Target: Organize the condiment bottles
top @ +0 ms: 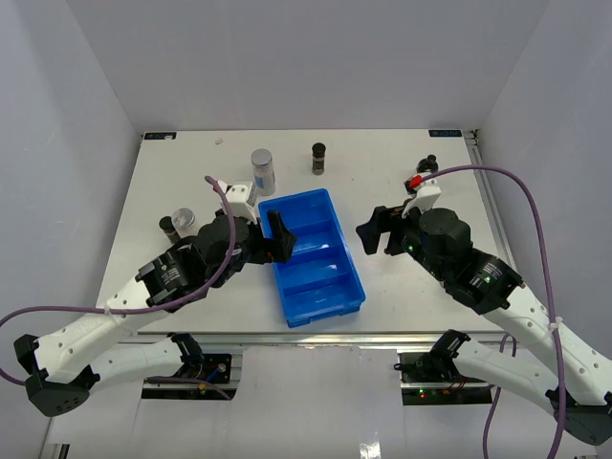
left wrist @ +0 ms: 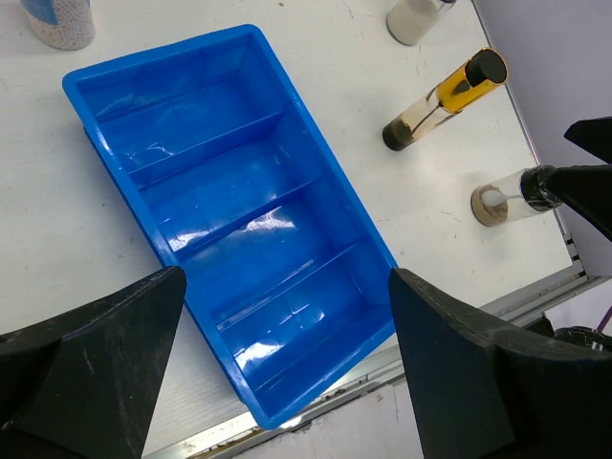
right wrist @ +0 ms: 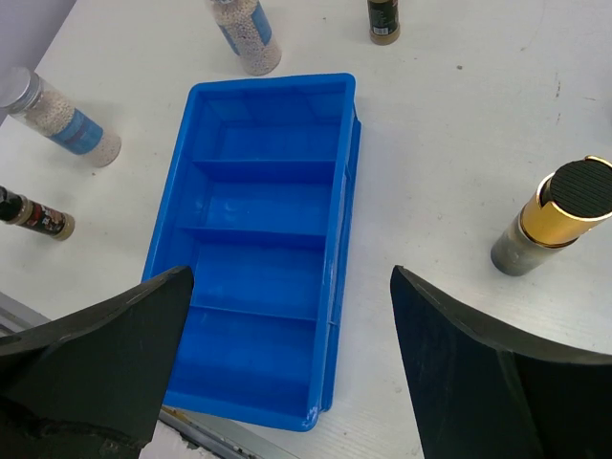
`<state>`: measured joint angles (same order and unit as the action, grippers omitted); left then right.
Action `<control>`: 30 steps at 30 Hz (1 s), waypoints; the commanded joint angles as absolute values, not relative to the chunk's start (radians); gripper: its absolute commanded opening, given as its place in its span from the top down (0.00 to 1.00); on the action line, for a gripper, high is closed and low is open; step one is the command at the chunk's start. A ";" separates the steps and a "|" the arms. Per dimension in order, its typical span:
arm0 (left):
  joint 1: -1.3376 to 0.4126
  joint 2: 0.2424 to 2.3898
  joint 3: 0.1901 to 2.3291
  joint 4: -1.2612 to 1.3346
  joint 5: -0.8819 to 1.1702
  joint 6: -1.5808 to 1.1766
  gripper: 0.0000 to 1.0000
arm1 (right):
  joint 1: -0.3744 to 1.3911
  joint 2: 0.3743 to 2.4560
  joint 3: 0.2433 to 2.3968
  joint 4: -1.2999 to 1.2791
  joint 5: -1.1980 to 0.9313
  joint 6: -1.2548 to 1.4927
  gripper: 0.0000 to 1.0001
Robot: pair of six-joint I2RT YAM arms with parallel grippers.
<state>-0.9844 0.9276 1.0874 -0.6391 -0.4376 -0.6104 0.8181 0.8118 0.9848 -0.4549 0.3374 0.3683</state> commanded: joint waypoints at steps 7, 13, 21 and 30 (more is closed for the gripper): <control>-0.985 0.945 1.124 -0.665 -0.565 -0.622 0.02 | 0.816 0.779 0.986 -0.432 0.357 0.374 0.10; -0.874 1.032 1.222 -1.060 -0.771 -0.910 0.08 | 0.816 0.774 0.972 -0.439 0.375 0.371 0.10; -0.648 0.946 1.126 -1.114 -0.677 -0.974 0.03 | 0.815 0.740 0.939 -0.409 0.359 0.361 0.10; -0.520 1.044 1.062 -1.132 -0.657 -0.974 0.02 | 0.816 0.754 0.944 -0.444 0.375 0.338 0.10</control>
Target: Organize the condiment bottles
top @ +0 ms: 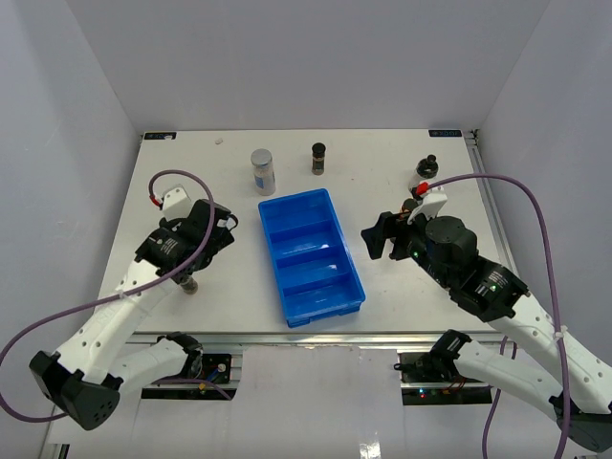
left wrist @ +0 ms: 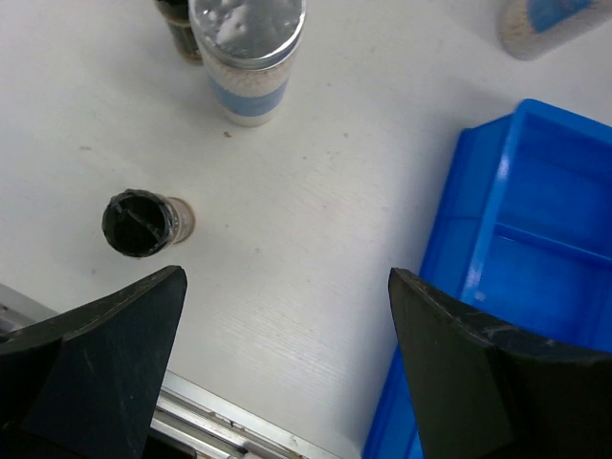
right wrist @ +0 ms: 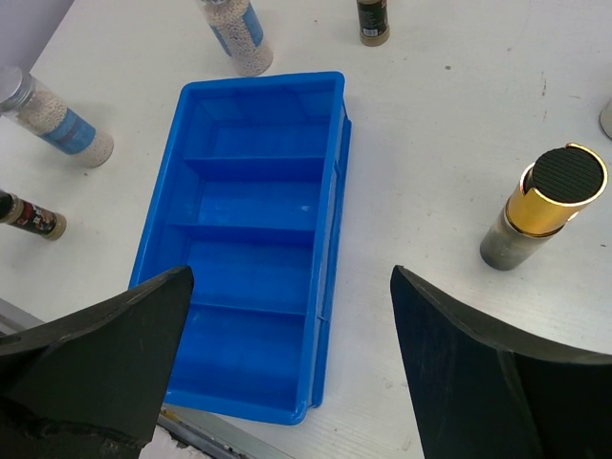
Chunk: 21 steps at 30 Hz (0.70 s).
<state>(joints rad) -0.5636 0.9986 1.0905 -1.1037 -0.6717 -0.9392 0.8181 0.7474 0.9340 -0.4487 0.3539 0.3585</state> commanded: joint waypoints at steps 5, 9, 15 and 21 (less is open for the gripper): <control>-0.448 1.028 1.026 -1.079 -0.623 -0.926 0.03 | 0.816 0.752 0.944 -0.461 0.405 0.308 0.10; -0.407 1.005 1.017 -1.081 -0.631 -0.951 0.03 | 0.816 0.764 0.951 -0.463 0.439 0.293 0.10; -0.330 0.966 0.969 -1.026 -0.588 -0.889 0.02 | 0.815 0.797 0.965 -0.464 0.438 0.276 0.10; -0.192 0.950 0.903 -0.995 -0.512 -0.894 0.06 | 0.816 0.815 0.980 -0.483 0.445 0.264 0.10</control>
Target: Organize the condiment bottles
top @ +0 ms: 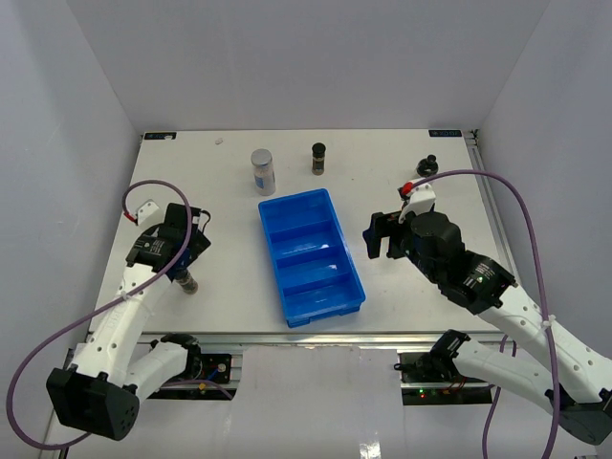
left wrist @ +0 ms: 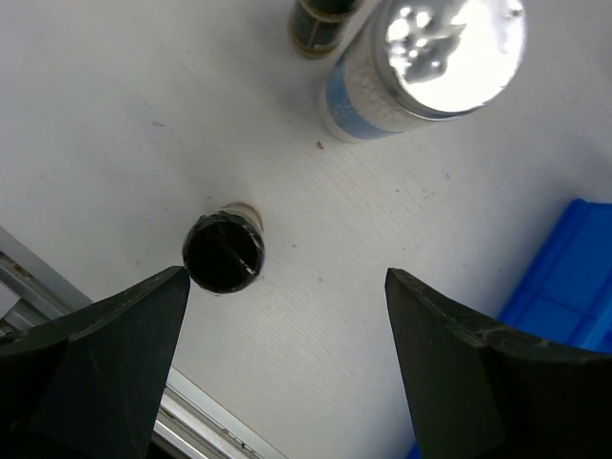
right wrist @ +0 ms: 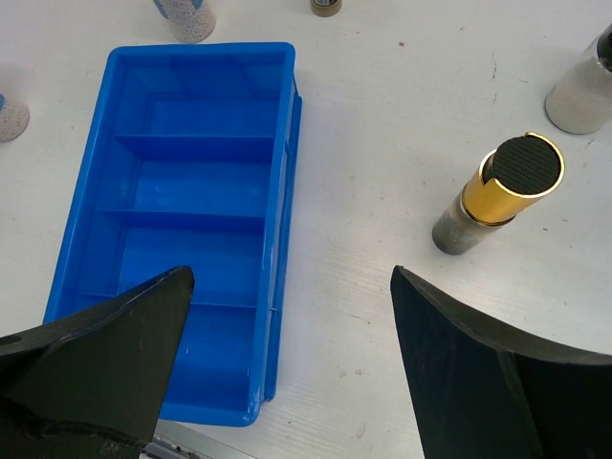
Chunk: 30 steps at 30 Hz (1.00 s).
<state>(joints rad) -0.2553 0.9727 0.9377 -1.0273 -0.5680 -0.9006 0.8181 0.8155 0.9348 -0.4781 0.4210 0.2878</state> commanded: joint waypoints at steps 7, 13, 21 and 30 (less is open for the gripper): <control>-0.067 0.980 0.853 -1.029 -0.482 -0.970 0.06 | 0.815 0.796 0.967 -0.485 0.462 0.254 0.10; -0.035 1.042 0.818 -1.011 -0.437 -0.971 0.19 | 0.815 0.779 0.934 -0.478 0.466 0.253 0.10; -0.027 1.070 0.813 -1.005 -0.444 -0.980 0.20 | 0.816 0.756 0.911 -0.473 0.457 0.259 0.10; -0.023 1.120 0.804 -0.970 -0.453 -0.966 0.28 | 0.816 0.747 0.902 -0.475 0.458 0.261 0.10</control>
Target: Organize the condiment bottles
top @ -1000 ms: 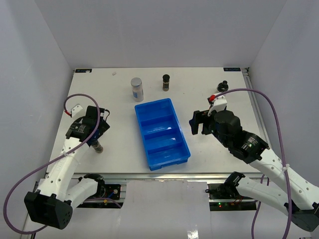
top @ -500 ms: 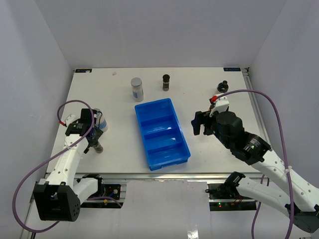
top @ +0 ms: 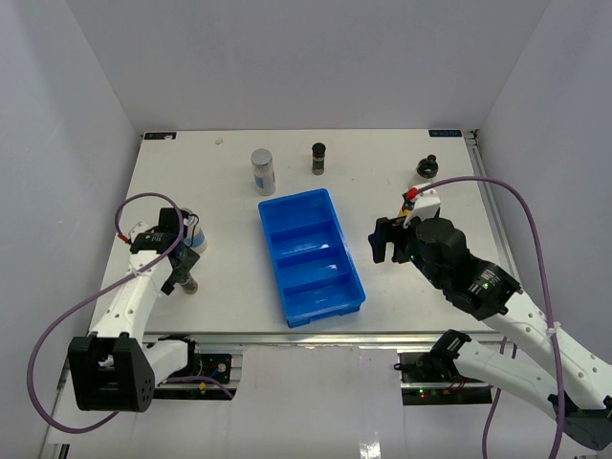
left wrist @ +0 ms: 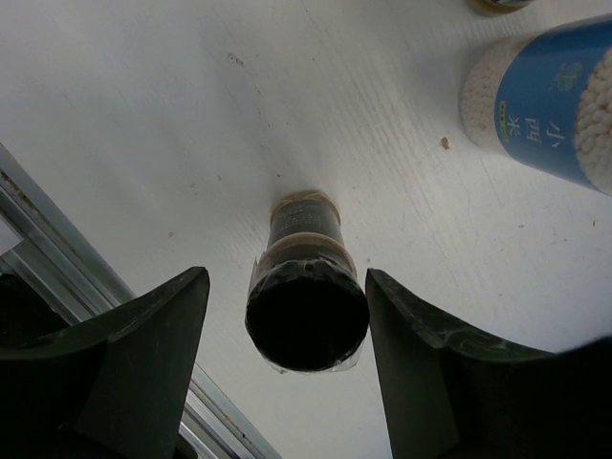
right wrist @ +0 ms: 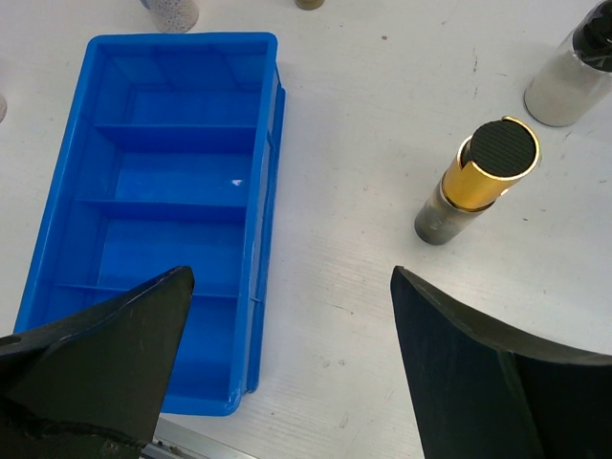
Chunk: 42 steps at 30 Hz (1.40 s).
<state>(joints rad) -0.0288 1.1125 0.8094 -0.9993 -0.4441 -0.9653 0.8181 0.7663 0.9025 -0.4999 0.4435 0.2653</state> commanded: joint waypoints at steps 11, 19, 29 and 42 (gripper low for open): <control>-0.026 1.139 0.811 -0.977 -0.461 -0.940 1.00 | 0.816 0.733 0.913 -0.488 0.453 0.253 0.10; -0.169 1.083 0.882 -0.991 -0.359 -0.824 1.00 | 0.815 0.728 0.944 -0.506 0.445 0.263 0.10; -0.503 1.160 1.088 -0.967 -0.320 -0.695 1.00 | 0.816 0.715 0.939 -0.497 0.408 0.262 0.10; -0.613 1.583 1.629 -0.784 -0.319 -0.345 1.00 | 0.815 0.703 0.942 -0.389 0.388 0.167 0.10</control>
<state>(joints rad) -0.5875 1.5321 1.5794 -0.9042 -0.3314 -0.4856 0.8181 0.7236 0.9221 -0.4918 0.3801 0.1992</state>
